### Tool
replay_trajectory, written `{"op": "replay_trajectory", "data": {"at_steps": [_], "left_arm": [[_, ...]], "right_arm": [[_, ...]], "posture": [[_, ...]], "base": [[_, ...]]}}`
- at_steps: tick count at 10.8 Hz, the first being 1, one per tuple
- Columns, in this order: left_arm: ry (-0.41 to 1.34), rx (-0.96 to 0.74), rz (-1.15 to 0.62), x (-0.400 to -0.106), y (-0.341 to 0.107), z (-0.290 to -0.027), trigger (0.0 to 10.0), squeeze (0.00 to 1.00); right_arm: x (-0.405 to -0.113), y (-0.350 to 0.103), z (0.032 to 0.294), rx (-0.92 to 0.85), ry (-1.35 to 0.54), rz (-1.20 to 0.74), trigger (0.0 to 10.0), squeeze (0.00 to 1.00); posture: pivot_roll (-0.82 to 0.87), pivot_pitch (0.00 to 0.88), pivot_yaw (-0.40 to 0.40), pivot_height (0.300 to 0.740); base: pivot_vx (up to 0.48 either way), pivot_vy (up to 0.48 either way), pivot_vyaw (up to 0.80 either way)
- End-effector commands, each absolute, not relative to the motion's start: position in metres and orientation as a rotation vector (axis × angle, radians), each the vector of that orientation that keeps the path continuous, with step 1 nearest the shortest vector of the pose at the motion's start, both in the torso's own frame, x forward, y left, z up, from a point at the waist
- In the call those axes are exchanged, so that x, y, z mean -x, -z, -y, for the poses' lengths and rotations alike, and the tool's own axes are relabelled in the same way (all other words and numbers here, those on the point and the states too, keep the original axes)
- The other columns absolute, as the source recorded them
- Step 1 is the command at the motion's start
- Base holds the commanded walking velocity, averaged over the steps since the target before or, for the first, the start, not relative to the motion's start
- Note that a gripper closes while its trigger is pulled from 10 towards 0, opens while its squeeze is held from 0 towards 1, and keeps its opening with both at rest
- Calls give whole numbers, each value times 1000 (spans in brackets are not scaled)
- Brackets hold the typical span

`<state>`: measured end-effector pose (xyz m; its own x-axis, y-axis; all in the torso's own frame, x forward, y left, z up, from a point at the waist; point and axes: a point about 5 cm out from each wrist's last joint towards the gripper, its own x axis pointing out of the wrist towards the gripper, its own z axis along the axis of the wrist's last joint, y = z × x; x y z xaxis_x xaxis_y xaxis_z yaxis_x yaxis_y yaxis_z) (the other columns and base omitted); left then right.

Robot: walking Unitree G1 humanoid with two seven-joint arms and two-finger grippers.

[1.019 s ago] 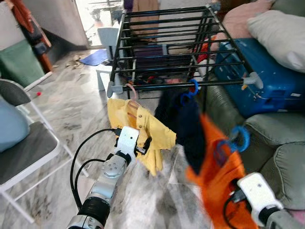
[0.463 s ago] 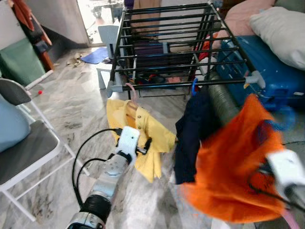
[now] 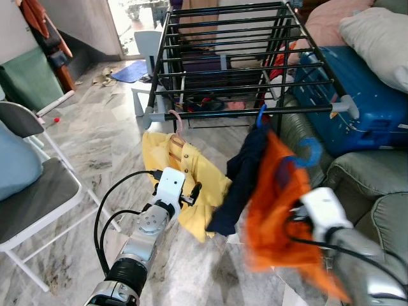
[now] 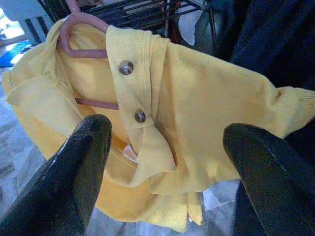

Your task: Hang hanger

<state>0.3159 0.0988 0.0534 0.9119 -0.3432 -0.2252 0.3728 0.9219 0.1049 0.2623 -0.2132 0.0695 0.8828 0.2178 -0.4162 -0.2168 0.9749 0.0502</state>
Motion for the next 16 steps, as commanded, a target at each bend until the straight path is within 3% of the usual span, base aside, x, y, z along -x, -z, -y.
{"op": "replay_trajectory", "data": {"at_steps": [1, 4, 7, 10, 16], "left_arm": [[359, -154, -206, -317, -53, -101, 10000, 0], [365, -152, -206, -317, -53, -99, 10000, 0], [454, -93, -201, -312, -54, -91, 10000, 0], [554, -40, -178, -308, -58, -78, 10000, 0], [540, 9, -155, -309, -63, -85, 10000, 0]], "right_arm": [[-267, -77, 204, -4, -279, -396, 10000, 0], [-263, -72, 200, 13, -291, -408, 10000, 0], [-250, -82, 245, 59, 20, -337, 10000, 0], [-221, -83, 265, 83, 121, -335, 10000, 0], [-205, -84, 257, 119, 31, -356, 10000, 0]], "posture": [[-87, 0, 74, 740], [-91, 0, 70, 740], [-88, 0, 63, 740], [-106, 0, 75, 740], [-97, 0, 64, 740]], "base": [[0, 0, 0], [0, 0, 0], [0, 0, 0], [0, 0, 0], [349, 0, 0]]}}
